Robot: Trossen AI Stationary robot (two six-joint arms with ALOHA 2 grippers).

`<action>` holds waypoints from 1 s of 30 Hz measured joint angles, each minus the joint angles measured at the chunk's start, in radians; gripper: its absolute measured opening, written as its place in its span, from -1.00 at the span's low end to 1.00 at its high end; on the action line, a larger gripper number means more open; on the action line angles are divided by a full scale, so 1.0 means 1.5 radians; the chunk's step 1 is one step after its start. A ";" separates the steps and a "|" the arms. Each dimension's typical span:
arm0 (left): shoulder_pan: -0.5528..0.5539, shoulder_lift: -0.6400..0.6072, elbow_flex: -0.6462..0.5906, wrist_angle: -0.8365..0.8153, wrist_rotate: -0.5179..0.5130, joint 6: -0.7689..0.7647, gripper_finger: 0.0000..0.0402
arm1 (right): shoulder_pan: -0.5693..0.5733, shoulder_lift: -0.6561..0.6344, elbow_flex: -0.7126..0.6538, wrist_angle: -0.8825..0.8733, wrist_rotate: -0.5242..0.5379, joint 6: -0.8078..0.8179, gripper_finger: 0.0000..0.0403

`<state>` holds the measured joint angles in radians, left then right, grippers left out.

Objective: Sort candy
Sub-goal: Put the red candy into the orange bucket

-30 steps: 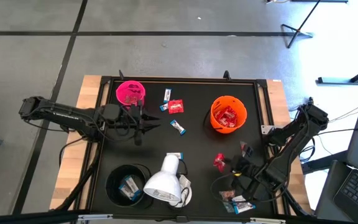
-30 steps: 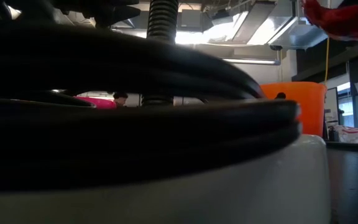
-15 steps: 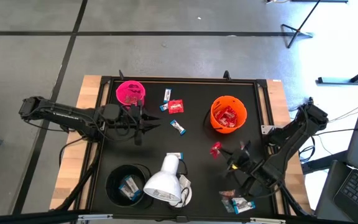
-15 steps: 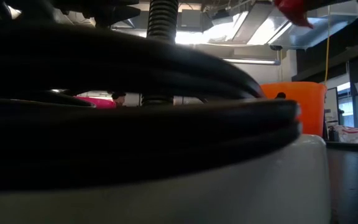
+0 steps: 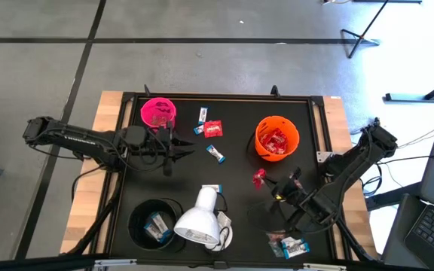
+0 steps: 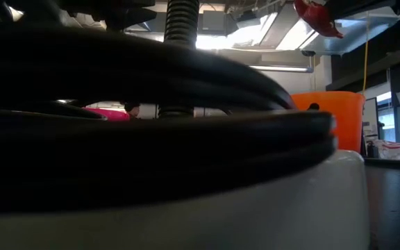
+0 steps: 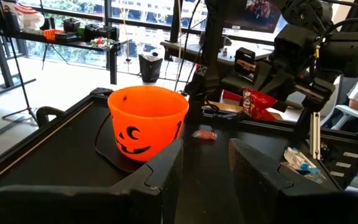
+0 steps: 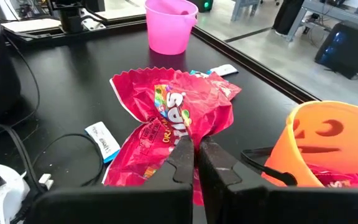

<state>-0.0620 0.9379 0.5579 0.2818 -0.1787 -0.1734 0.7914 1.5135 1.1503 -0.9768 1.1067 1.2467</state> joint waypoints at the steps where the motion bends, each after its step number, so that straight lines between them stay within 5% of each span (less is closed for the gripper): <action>1: 0.000 0.000 0.000 0.000 0.000 0.000 -0.39 | 0.000 0.000 0.000 0.000 0.000 0.000 -0.97; 30: 0.000 0.044 0.000 0.005 0.000 0.000 -0.39 | 0.000 0.000 0.000 0.005 0.006 -0.029 -0.97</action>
<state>-0.0620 1.0034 0.5579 0.2886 -0.1793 -0.1732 0.7914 1.5135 1.1503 -0.9699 1.1150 1.2032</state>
